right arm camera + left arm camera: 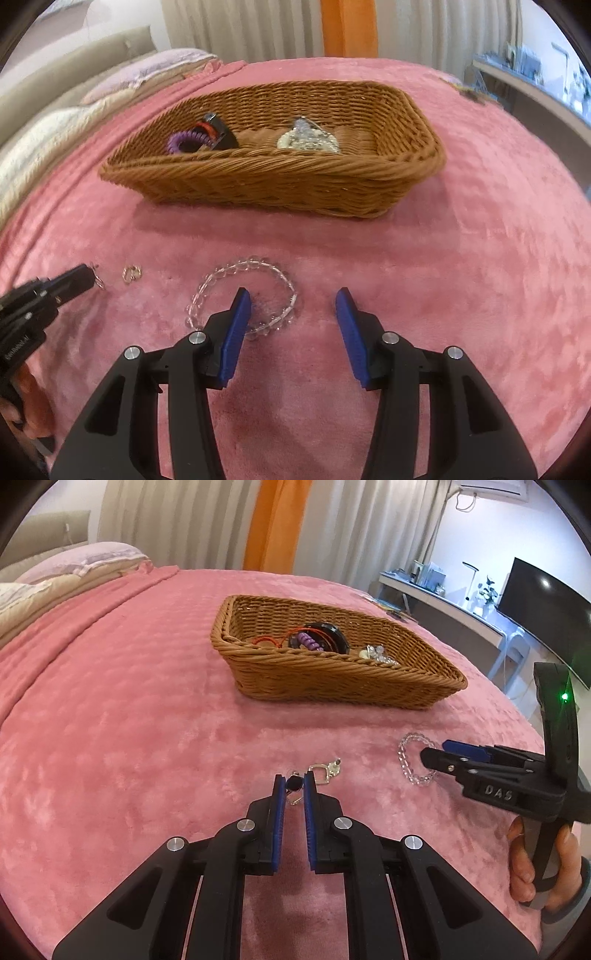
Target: Organize jewelry
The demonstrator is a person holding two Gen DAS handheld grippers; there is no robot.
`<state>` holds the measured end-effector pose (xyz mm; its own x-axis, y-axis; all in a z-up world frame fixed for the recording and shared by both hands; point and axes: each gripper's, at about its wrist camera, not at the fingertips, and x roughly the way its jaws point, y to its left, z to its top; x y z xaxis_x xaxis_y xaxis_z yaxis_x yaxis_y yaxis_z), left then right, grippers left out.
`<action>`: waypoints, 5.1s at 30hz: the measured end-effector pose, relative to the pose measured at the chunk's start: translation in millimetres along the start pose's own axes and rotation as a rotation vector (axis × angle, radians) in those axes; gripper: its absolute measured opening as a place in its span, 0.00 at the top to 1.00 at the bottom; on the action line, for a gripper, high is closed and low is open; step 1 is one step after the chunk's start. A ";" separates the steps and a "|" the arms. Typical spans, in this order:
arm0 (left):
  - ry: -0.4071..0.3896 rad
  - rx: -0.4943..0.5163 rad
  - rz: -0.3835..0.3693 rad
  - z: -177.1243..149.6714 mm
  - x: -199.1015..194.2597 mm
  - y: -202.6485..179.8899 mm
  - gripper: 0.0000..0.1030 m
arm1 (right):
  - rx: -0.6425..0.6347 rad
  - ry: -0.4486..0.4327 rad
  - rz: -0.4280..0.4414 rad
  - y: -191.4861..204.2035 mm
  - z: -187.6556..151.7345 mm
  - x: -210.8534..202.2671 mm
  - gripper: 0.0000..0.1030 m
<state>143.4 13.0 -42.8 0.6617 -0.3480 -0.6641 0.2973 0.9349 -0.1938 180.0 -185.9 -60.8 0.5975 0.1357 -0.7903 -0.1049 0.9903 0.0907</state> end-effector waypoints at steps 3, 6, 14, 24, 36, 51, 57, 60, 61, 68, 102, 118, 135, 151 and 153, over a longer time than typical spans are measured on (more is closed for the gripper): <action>-0.002 0.013 -0.006 0.0 0.2 -2.6 0.92 | -0.070 -0.025 -0.026 15.7 -2.8 -4.2 0.90; -0.007 0.022 -0.004 -0.5 -1.2 -3.8 0.92 | -0.129 -0.034 -0.049 27.1 -5.7 -5.6 0.94; -0.043 0.003 -0.012 0.4 -8.0 -0.1 0.92 | -0.086 -0.099 0.063 21.9 -3.2 -31.7 0.94; -0.094 0.033 -0.052 1.1 -24.7 -10.9 0.92 | -0.036 -0.106 0.197 22.7 4.7 -62.2 0.94; -0.181 0.033 -0.087 18.9 -60.3 -19.6 0.92 | -0.043 -0.193 0.211 20.2 18.2 -101.3 0.94; -0.225 0.071 -0.136 124.5 -35.8 -50.8 0.92 | 0.023 -0.263 0.143 -6.6 113.8 -93.3 0.94; -0.185 0.049 -0.137 130.2 32.7 -38.9 0.92 | 0.075 -0.215 0.145 -17.4 130.3 -41.0 0.94; -0.155 0.022 -0.148 127.4 55.4 -29.7 0.92 | 0.093 -0.182 0.133 -25.8 130.7 -15.2 0.94; -0.146 0.020 -0.147 126.6 60.7 -28.7 0.92 | 0.096 -0.174 0.127 -27.1 128.7 -9.3 0.94; -0.120 0.017 -0.145 124.5 72.7 -24.0 0.81 | 0.132 -0.165 0.098 -40.1 123.1 4.0 0.93; -0.119 -0.053 -0.080 -9.5 -76.2 10.9 0.46 | -0.089 -0.005 0.092 84.1 -63.1 -65.2 0.62; 0.064 0.163 0.041 3.6 -26.4 -20.5 0.50 | -0.077 0.061 0.040 72.6 -51.2 -37.9 0.85; 0.150 0.172 0.036 20.2 43.7 -26.8 0.64 | -0.041 0.033 0.049 42.6 -27.4 -16.0 0.85; 0.033 0.193 -0.018 14.4 9.7 -32.9 0.83 | 0.004 -0.057 0.090 32.5 -30.1 -47.8 0.86; 0.015 0.188 -0.033 16.5 -1.3 -34.6 0.83 | 0.009 -0.070 0.094 32.0 -27.5 -59.5 0.86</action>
<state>143.5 -20.1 -23.3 0.6399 -0.3755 -0.6705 0.4424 0.8934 -0.0782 119.2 -163.1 -27.6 0.6396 0.2293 -0.7337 -0.1562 0.9733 0.1681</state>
